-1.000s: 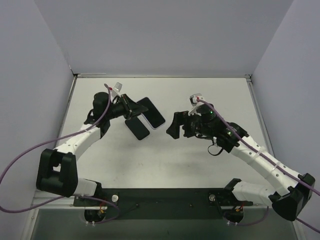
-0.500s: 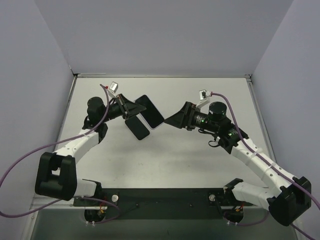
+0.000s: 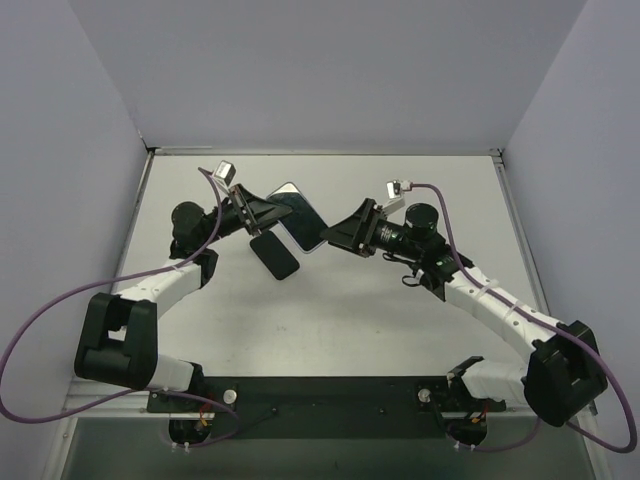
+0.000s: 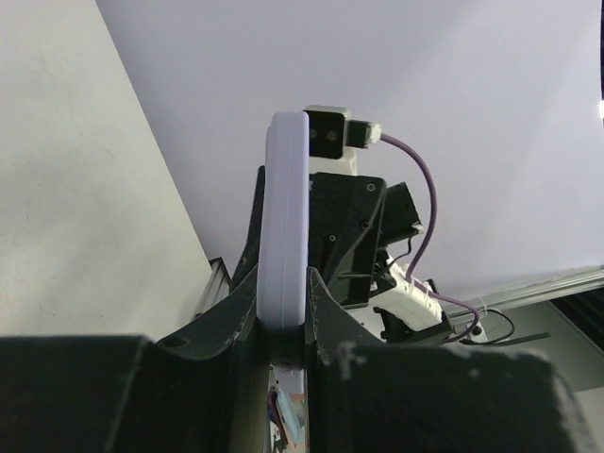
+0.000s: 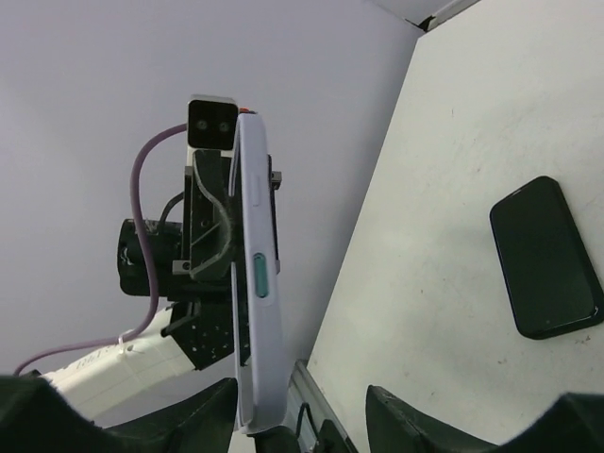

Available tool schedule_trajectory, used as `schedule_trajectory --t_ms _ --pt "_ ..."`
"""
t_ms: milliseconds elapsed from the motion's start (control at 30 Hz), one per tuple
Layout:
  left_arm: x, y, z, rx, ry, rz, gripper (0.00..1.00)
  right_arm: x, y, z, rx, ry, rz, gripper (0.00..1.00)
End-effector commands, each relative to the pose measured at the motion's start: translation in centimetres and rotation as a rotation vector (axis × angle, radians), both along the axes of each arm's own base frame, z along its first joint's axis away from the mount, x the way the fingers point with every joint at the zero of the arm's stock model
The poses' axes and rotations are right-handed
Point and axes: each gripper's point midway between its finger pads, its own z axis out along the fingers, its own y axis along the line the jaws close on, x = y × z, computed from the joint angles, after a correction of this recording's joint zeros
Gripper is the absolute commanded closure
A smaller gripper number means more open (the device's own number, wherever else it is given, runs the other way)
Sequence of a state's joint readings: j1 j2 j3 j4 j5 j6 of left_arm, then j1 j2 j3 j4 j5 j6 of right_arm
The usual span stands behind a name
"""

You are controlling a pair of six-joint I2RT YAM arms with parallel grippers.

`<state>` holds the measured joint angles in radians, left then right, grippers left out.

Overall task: Take the phone out of the phone case
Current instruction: Remove the phone case from the phone.

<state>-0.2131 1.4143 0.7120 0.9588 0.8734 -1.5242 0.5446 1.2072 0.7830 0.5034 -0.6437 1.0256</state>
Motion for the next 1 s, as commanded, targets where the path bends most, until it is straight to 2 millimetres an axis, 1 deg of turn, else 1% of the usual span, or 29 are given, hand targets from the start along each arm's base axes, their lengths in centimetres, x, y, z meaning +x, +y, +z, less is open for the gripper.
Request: schedule_trajectory --t_ms 0,167,233,267,333,367,467,500,600,633,667,700,733,767,800,833,867,900,967 --pt "-1.1 0.4 3.1 -0.059 -0.125 -0.015 1.0 0.4 0.9 3.0 0.14 -0.065 0.012 0.51" --pt "-1.1 0.4 2.8 -0.063 -0.117 -0.015 1.0 0.6 1.0 3.9 0.203 -0.07 0.01 0.67" --pt "-1.0 0.4 2.7 -0.068 -0.113 -0.018 1.0 0.6 1.1 4.9 0.236 -0.097 0.018 0.72" --pt "-1.1 0.4 2.7 -0.07 -0.111 -0.02 1.0 0.5 1.2 5.1 0.244 -0.095 0.024 0.79" --pt "-1.0 0.4 2.7 -0.077 -0.111 -0.021 1.0 0.6 1.3 5.4 0.255 -0.092 0.029 0.88" --pt "-0.9 0.4 2.6 -0.079 -0.105 -0.02 1.0 0.7 1.3 5.3 0.26 -0.085 0.029 0.99" --pt "-0.7 0.5 2.7 -0.083 -0.104 -0.016 1.0 0.5 1.4 5.8 0.297 -0.067 0.04 1.0" --pt "-0.6 0.5 2.6 -0.083 -0.102 -0.016 1.0 0.4 1.3 6.3 0.322 -0.065 0.042 1.0" --pt "-0.3 0.5 2.7 -0.09 -0.108 -0.012 1.0 0.4 1.2 6.6 0.368 -0.042 0.035 1.0" --pt "-0.3 0.5 2.8 -0.096 -0.115 -0.013 1.0 0.4 1.1 6.4 0.402 0.009 0.029 1.0" --pt "-0.2 0.5 3.2 -0.107 -0.127 -0.012 1.0 0.3 0.8 7.8 0.471 -0.013 0.029 1.0" --pt "-0.3 0.6 3.7 -0.135 -0.145 -0.018 1.0 0.8 0.8 7.7 0.506 0.01 0.019 1.0" --pt "-0.4 0.7 4.2 -0.155 -0.159 -0.019 1.0 0.9 0.6 8.2 0.581 0.085 0.024 1.0" --pt "-0.8 1.0 5.4 -0.197 -0.198 -0.024 1.0 0.7 0.0 10.1 0.675 0.042 0.032 1.0" --pt "-0.5 1.0 5.6 -0.214 -0.205 -0.026 1.0 1.4 0.3 9.7 0.711 0.077 0.028 1.0" --pt "-0.5 1.0 6.0 -0.229 -0.216 -0.031 1.0 1.5 0.1 10.4 0.774 0.123 0.04 1.0" --pt "-0.7 1.2 6.7 -0.251 -0.237 -0.033 1.0 1.4 0.0 11.5 0.83 0.109 0.047 1.0" --pt "-0.5 1.2 7.1 -0.258 -0.248 -0.032 1.0 1.9 0.3 11.1 0.842 0.137 0.043 1.0" --pt "-0.3 1.2 7.7 -0.264 -0.265 -0.026 1.0 1.8 1.1 11.6 0.862 0.162 0.053 1.0"
